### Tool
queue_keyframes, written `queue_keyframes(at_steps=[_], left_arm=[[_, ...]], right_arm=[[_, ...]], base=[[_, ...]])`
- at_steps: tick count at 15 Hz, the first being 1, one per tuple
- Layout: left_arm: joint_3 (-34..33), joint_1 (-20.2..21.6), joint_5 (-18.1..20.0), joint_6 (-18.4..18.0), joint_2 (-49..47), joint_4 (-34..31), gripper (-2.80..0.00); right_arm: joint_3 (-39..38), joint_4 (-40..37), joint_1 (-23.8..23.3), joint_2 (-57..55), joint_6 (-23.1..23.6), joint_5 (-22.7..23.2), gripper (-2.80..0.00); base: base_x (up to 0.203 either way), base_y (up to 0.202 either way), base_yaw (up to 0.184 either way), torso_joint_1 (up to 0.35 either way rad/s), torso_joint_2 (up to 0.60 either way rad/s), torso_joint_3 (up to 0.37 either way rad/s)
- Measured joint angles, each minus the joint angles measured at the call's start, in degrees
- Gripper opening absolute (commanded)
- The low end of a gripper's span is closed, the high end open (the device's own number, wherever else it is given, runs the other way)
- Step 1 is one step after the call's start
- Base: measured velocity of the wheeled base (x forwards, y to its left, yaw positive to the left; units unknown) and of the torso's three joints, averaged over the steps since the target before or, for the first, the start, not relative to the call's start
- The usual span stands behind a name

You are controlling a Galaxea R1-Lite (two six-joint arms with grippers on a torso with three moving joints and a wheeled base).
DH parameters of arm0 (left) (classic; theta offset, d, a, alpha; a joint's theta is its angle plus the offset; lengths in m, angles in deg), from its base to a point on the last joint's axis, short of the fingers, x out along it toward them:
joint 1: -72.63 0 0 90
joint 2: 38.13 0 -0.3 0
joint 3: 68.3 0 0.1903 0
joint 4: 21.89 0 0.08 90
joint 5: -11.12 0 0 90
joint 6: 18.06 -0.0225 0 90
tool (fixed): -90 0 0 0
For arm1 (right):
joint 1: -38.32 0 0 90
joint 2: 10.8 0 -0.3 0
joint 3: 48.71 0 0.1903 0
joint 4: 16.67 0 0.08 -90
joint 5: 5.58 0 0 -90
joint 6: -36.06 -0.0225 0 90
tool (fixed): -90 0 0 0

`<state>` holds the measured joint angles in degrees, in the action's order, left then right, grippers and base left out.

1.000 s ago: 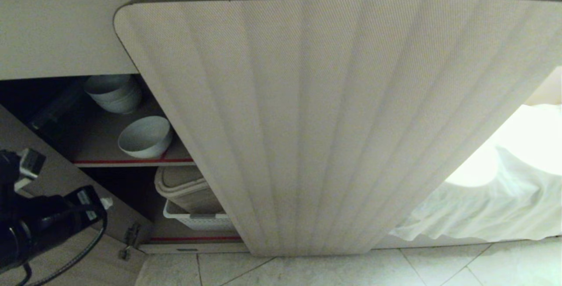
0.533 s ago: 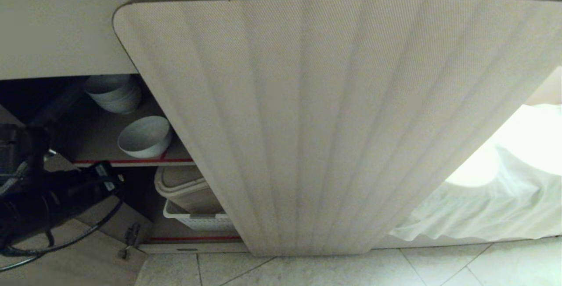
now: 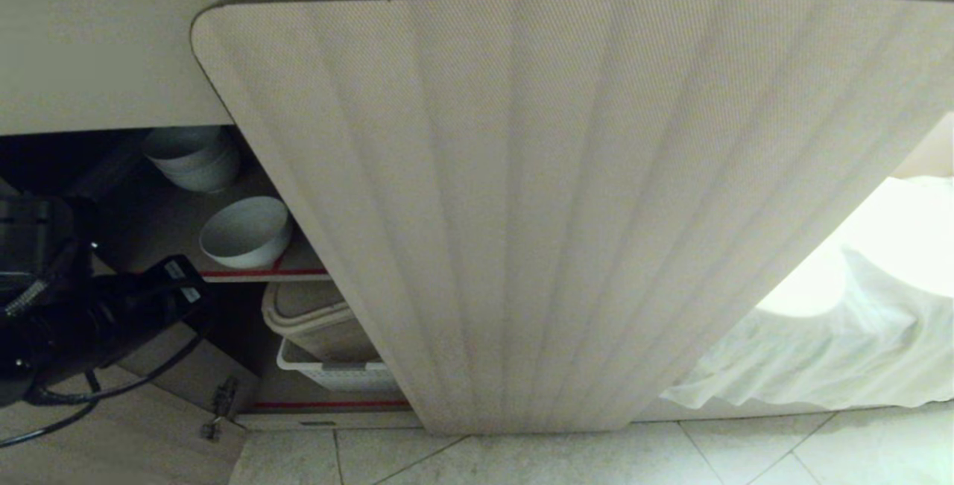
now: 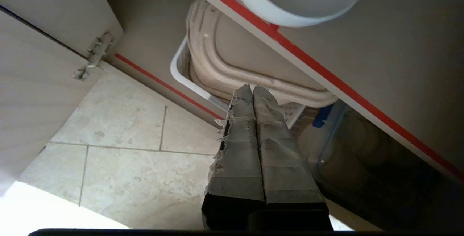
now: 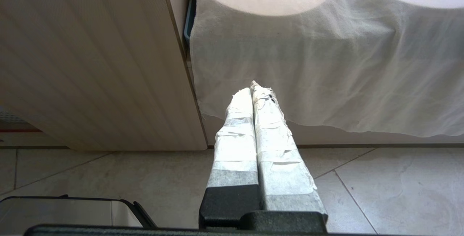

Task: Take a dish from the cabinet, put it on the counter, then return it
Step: Take the bowl from the cabinet

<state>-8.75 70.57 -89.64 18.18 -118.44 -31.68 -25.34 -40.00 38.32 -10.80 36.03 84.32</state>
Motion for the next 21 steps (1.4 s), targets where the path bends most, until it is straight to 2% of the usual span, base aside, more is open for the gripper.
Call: queue_keyframes(at_steps=[3, 7, 16, 17, 21], left_arm=[[0.0, 0.1, -1.8, 0.0, -0.6, 0.3, -2.8], [0.3, 0.0, -2.1, 1.4, -0.9, 2.1, -2.8], [1.1, 0.2, -3.0, 1.5, -0.5, 2.8, -2.8], [1.1, 0.3, -3.1, 1.5, -0.4, 2.8, 0.0], [1.1, 0.4, -3.1, 1.5, 0.1, 2.7, 0.0]], right_arm=[[0.0, 0.0, 0.0, 0.0, 0.0, 0.0, -2.8], [0.0, 0.0, 0.0, 0.0, 0.0, 0.0, -2.8], [0.0, 0.0, 0.0, 0.0, 0.0, 0.0, -2.8], [0.0, 0.0, 0.0, 0.0, 0.0, 0.0, -2.8], [0.0, 0.0, 0.0, 0.0, 0.0, 0.0, -2.8]], base=[[0.0, 0.0, 0.0, 0.0, 0.0, 0.0], [0.0, 0.0, 0.0, 0.0, 0.0, 0.0], [0.0, 0.0, 0.0, 0.0, 0.0, 0.0], [0.0, 0.0, 0.0, 0.0, 0.0, 0.0], [0.0, 0.0, 0.0, 0.0, 0.0, 0.0]])
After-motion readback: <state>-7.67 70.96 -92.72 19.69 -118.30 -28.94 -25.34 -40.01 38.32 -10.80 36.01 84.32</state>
